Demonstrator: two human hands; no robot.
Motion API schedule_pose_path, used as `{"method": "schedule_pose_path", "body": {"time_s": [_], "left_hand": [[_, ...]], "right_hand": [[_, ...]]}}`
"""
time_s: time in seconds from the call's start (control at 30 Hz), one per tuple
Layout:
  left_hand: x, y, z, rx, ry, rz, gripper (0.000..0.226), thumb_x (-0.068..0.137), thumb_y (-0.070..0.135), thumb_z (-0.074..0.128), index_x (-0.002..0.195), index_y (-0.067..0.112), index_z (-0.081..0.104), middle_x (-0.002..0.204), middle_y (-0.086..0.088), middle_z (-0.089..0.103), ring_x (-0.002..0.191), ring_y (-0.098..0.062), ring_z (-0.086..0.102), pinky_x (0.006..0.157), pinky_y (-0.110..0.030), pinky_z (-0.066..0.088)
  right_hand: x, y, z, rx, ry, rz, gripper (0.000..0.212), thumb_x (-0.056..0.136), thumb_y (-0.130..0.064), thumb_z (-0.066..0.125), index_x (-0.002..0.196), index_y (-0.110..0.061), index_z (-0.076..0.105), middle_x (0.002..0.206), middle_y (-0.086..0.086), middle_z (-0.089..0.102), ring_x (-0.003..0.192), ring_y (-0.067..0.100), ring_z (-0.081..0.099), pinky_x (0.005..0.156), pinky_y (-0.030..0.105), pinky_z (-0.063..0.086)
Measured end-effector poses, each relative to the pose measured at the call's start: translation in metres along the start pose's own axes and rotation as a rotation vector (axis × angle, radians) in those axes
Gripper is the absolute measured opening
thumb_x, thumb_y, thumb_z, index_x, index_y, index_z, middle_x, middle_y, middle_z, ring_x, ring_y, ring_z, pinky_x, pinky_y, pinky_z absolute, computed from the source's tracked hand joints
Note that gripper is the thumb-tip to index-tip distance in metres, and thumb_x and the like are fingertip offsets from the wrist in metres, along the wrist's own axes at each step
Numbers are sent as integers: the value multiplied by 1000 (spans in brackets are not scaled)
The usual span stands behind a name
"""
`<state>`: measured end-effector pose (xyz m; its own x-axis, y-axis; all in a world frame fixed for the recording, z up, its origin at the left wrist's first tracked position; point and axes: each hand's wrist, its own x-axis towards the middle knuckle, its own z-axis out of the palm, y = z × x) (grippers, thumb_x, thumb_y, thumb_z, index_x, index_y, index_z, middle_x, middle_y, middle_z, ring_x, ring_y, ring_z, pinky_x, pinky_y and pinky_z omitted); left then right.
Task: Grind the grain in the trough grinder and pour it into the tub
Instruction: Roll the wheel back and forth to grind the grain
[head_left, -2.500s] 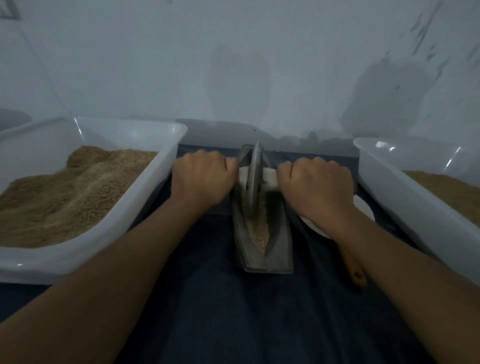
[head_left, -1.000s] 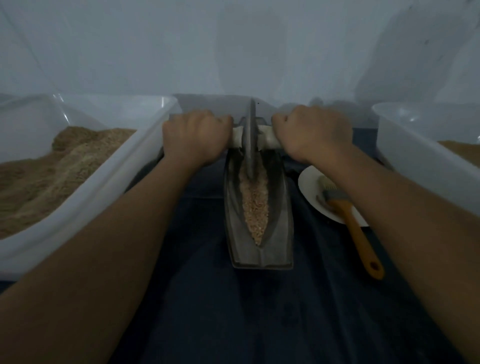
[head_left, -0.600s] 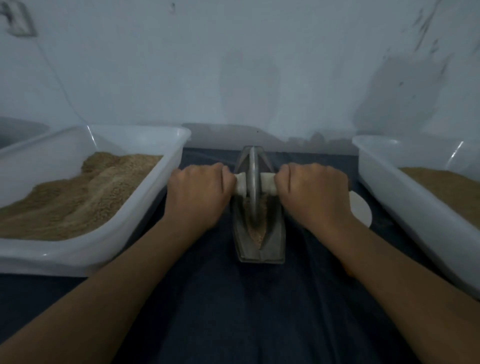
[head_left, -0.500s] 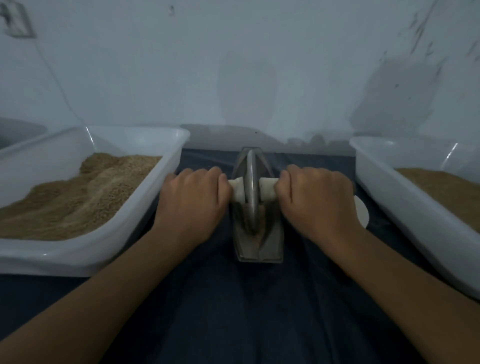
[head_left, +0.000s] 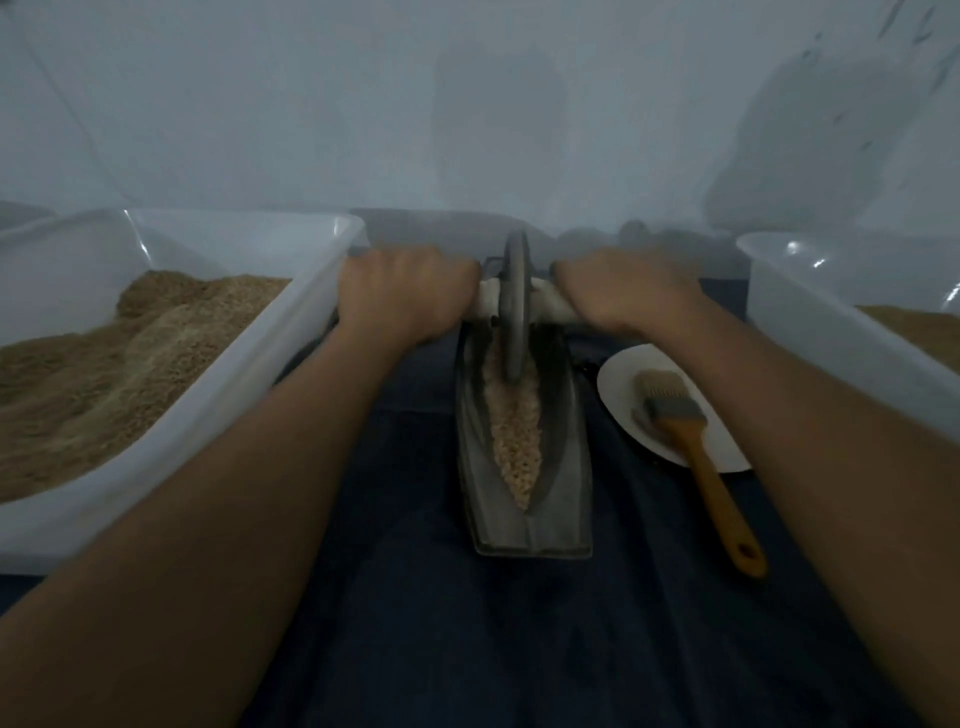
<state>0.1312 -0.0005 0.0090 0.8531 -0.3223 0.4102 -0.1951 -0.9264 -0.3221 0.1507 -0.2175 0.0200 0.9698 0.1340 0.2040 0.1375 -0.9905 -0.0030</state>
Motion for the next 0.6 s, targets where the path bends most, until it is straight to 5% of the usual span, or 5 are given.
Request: {"method": "schedule_pose_path", "body": {"time_s": [0.17,0.3,0.4,0.47,0.6], "left_hand": [[29,1,-8,-34,-113,-38,40,105,33,28,127,24,60,133,-12,60,118,-37,59,79,-42,32],[0,10,-14,19,43,-24,37,101,24,29,112,21,64,110,-12,68,98,-35,66,65,-35,33],[-47,12,-23,13,165,50,11,95,13,48,84,17,49,80,-9,62,65,-23,52,53,-26,21],[-72,14,-25,-17,232,92,19,89,11,54,79,18,39,72,-6,55,60,-21,43,54,-28,23],[-105,12,-32,-267,384,-65,27,99,27,30,74,23,39,68,6,39,61,-18,31,61,-35,21]], "right_hand": [[14,10,8,32,-128,-66,8,96,-17,52,89,-19,49,98,7,58,84,23,55,75,36,39],[-25,1,7,158,86,147,43,95,-47,22,75,-21,49,84,-1,49,75,22,46,67,35,32],[-71,-13,8,49,267,102,44,93,-45,15,66,-22,41,70,0,46,65,25,44,58,34,26],[-101,-19,8,4,386,67,47,91,-44,10,61,-23,38,63,-2,45,58,24,44,55,33,27],[-143,-30,2,-46,598,-18,47,102,-40,18,65,-22,42,54,-5,43,45,18,38,48,31,29]]}}
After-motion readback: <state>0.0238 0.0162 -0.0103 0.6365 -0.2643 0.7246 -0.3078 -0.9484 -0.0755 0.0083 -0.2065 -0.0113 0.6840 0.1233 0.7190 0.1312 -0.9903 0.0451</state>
